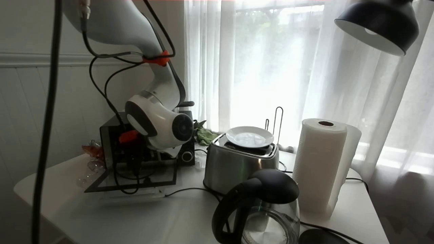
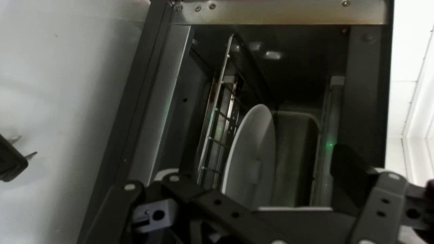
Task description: Pick the white plate and put it on top of the oven
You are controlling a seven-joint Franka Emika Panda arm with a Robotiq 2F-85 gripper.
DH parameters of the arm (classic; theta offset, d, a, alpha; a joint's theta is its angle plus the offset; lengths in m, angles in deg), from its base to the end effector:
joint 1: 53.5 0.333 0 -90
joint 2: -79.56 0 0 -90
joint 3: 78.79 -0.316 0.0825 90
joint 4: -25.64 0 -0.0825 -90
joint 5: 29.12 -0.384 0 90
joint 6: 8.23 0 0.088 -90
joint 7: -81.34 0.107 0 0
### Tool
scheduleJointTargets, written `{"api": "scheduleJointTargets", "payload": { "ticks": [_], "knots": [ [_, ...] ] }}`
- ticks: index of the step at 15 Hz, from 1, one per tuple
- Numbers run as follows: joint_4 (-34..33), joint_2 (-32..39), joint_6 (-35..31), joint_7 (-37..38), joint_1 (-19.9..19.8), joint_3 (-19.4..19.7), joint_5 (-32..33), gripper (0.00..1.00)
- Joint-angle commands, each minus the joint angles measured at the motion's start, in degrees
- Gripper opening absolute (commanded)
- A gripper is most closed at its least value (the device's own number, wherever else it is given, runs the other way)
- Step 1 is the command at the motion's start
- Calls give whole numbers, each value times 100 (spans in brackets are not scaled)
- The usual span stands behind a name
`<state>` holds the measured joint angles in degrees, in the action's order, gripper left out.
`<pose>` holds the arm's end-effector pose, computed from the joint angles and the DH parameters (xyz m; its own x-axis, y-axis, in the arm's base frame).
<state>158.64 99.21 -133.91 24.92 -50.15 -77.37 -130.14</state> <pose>0.4997 0.0513 0.1836 0.8942 -0.4452 -0.0476 -0.2403 -0.3873 -0.8901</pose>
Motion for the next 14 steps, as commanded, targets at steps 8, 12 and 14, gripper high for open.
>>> {"api": "scheduleJointTargets", "payload": {
  "ticks": [8,12,14],
  "knots": [
    [-109,254,-63,4,13,35,-603,52],
    [-100,279,-62,-62,-15,81,-742,49],
    [-140,345,-73,-130,-20,96,-976,43]
  ]
}}
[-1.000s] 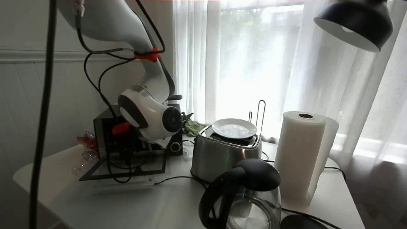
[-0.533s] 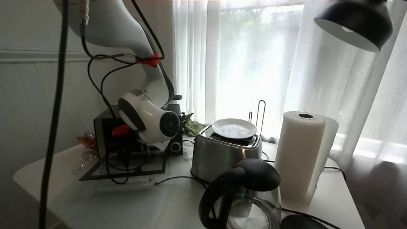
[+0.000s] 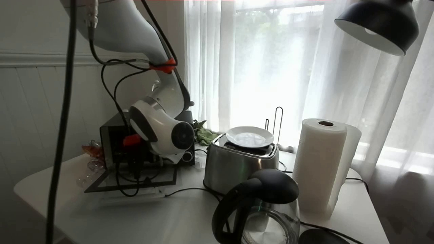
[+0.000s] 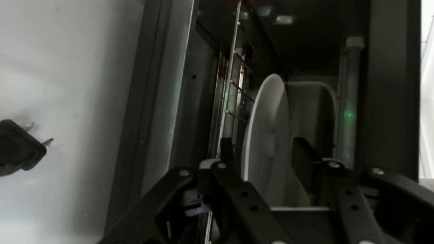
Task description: Pick the white plate and put it on top of the oven
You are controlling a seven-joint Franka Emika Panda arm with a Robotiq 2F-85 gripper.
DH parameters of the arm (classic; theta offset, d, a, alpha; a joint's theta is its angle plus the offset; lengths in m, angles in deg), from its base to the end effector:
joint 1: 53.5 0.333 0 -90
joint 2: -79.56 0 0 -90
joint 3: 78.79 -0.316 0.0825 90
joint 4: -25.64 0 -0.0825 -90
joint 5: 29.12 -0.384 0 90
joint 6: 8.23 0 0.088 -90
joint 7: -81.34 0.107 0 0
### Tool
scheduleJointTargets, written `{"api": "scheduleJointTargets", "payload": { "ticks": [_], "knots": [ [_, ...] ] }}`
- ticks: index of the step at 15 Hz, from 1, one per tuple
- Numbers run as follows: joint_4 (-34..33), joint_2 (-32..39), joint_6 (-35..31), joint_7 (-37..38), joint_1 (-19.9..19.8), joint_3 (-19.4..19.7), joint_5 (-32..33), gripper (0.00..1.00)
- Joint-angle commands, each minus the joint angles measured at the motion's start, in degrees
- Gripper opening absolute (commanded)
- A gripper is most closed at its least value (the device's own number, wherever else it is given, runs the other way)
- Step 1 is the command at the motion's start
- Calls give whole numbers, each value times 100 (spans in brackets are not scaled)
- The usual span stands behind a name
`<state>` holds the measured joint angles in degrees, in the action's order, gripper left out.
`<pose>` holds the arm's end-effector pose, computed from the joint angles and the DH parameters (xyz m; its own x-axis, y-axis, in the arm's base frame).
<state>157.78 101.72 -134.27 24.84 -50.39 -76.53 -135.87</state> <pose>0.5031 0.0397 0.1675 0.8384 -0.5379 -0.0880 -0.3052 -0.3295 -0.8935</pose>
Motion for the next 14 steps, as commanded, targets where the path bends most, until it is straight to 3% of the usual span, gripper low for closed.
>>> {"api": "scheduleJointTargets", "payload": {
  "ticks": [1,2,5,10,14],
  "knots": [
    [-71,116,-39,-142,9,18,-537,37],
    [-88,141,-28,-152,16,22,-663,31],
    [-178,252,-82,-157,72,31,-892,27],
    [-333,430,-124,-192,130,45,-1115,35],
    [-497,548,-188,-306,195,46,-1301,34]
  ]
}}
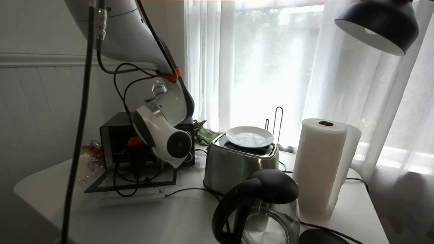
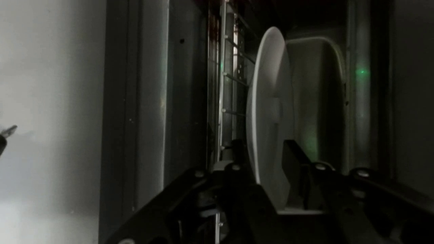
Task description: Pick the white plate and put it on top of the oven
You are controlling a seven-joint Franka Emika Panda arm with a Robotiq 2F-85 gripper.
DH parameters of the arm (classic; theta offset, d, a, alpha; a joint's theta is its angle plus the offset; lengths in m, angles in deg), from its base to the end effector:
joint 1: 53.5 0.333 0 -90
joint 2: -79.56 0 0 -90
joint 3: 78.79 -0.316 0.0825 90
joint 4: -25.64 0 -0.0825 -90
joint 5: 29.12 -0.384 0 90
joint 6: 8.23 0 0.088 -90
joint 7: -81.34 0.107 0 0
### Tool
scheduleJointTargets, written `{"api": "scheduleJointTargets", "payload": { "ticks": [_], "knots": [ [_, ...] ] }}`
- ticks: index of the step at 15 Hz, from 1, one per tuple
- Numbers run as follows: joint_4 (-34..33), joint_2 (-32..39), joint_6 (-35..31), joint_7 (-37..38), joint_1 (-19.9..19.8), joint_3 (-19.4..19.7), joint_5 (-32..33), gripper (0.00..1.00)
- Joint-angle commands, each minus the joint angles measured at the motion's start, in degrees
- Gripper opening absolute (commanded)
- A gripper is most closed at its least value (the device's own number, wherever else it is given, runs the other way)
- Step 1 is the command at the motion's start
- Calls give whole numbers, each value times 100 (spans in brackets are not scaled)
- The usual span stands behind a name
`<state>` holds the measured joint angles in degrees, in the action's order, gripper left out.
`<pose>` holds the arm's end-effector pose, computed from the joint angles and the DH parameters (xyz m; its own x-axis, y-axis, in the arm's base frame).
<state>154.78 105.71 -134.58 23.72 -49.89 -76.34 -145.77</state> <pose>0.5180 0.0397 0.1500 0.7528 -0.6466 -0.1230 -0.3485 -0.2330 -0.9079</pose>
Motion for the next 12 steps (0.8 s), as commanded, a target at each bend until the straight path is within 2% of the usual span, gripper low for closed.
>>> {"api": "scheduleJointTargets", "payload": {
  "ticks": [1,3,7,8,9,12],
  "knots": [
    [-240,178,-156,-226,158,23,-356,31],
    [-324,235,-188,-270,195,22,-422,26],
    [-443,342,-259,-273,252,19,-428,26],
    [-457,348,-258,-263,256,17,-418,23],
    [-460,347,-266,-262,261,19,-405,12],
    [-418,278,-298,-259,267,27,-375,0]
  ]
}}
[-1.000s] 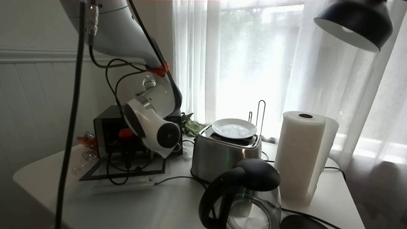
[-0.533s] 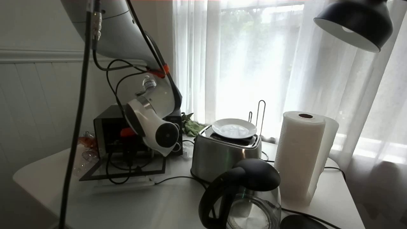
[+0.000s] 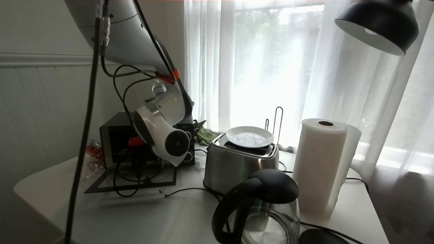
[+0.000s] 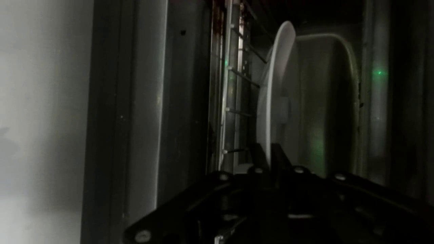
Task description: Pick the white plate and put it on top of the oven
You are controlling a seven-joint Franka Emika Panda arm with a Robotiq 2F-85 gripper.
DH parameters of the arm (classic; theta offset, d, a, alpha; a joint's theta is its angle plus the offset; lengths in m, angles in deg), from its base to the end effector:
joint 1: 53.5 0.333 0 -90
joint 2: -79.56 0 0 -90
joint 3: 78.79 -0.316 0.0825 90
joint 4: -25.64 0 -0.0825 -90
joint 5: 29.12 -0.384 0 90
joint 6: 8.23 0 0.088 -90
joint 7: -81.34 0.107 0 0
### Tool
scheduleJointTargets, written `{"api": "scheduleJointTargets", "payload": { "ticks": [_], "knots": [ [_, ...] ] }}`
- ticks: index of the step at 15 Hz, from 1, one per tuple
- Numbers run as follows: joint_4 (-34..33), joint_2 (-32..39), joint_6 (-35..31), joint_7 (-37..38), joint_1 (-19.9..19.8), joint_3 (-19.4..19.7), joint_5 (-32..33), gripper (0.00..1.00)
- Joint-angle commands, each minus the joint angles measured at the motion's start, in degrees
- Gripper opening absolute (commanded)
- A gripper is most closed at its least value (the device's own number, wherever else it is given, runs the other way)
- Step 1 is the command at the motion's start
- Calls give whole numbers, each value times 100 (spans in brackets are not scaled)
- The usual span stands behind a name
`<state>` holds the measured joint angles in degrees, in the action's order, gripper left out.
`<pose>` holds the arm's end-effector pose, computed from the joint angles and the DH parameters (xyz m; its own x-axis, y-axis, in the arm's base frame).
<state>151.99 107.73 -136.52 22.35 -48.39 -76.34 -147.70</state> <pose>0.5308 0.0495 0.1450 0.7503 -0.6546 -0.0927 -0.3353 -0.2559 -0.9067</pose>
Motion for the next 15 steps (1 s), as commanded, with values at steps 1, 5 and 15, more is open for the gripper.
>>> {"api": "scheduleJointTargets", "payload": {
  "ticks": [1,5,15],
  "knots": [
    [-126,52,-105,-117,116,28,-168,0],
    [-38,-69,-90,-142,106,32,-162,3],
    [341,-633,-561,-353,262,23,137,3]
  ]
}}
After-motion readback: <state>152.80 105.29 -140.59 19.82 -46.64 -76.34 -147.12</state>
